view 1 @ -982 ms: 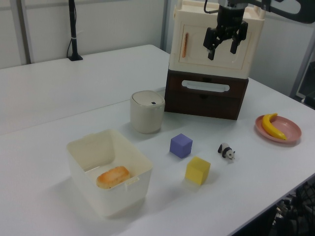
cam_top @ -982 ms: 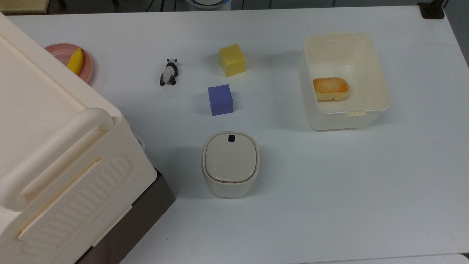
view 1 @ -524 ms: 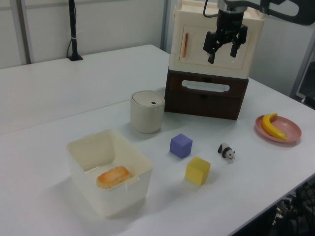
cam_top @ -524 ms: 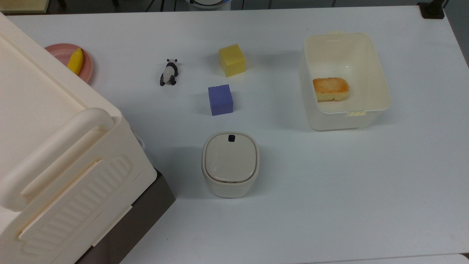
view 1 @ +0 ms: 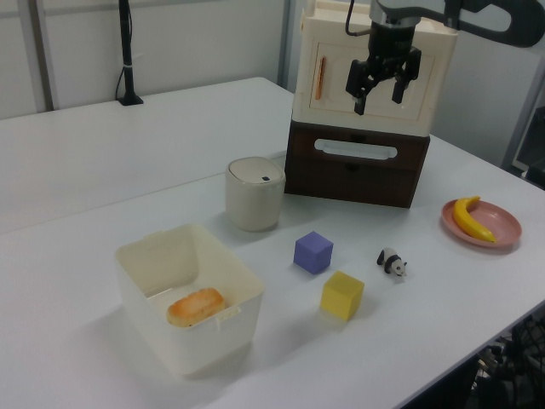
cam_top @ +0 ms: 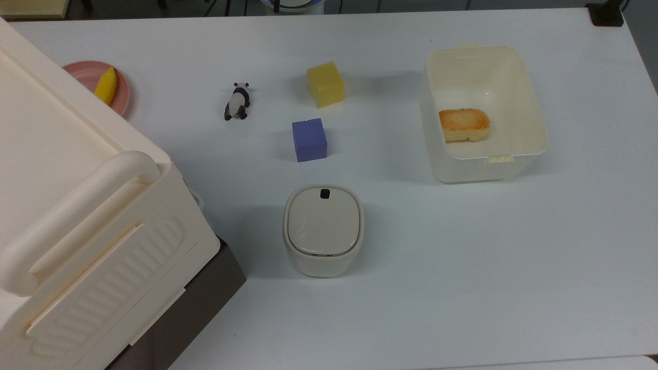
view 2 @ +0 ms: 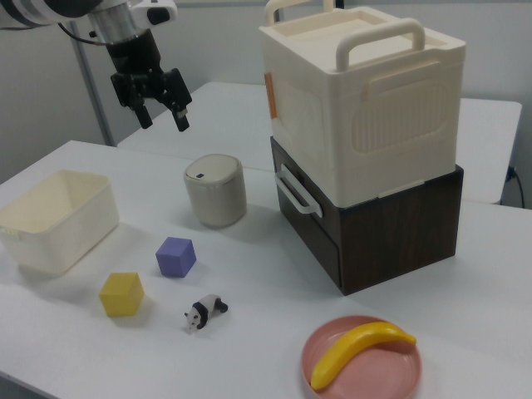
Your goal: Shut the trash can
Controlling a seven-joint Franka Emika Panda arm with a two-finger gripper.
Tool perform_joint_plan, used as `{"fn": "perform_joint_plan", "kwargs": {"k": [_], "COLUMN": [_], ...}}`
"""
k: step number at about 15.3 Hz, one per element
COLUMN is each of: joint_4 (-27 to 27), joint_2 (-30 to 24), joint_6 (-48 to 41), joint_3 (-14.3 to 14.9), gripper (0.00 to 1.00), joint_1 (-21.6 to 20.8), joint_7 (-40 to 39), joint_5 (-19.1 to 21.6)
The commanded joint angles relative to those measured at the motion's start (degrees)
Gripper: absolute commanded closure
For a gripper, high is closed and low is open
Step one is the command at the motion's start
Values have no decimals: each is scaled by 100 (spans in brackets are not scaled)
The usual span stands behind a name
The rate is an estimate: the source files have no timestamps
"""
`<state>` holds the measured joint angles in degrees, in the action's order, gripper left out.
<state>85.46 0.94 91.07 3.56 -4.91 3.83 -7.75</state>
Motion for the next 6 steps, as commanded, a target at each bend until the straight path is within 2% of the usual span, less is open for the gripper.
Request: {"fn": "perform_joint_plan", "kwargs": {"k": [1,6], "joint_4": [226,190], "joint_2": [-68,-68], "joint_6": [323,306], "joint_3": [-4,-4], "gripper": [0,0], "joint_1": [-159,-256], "joint_7": [-14,478], "joint_5": [133,125]}}
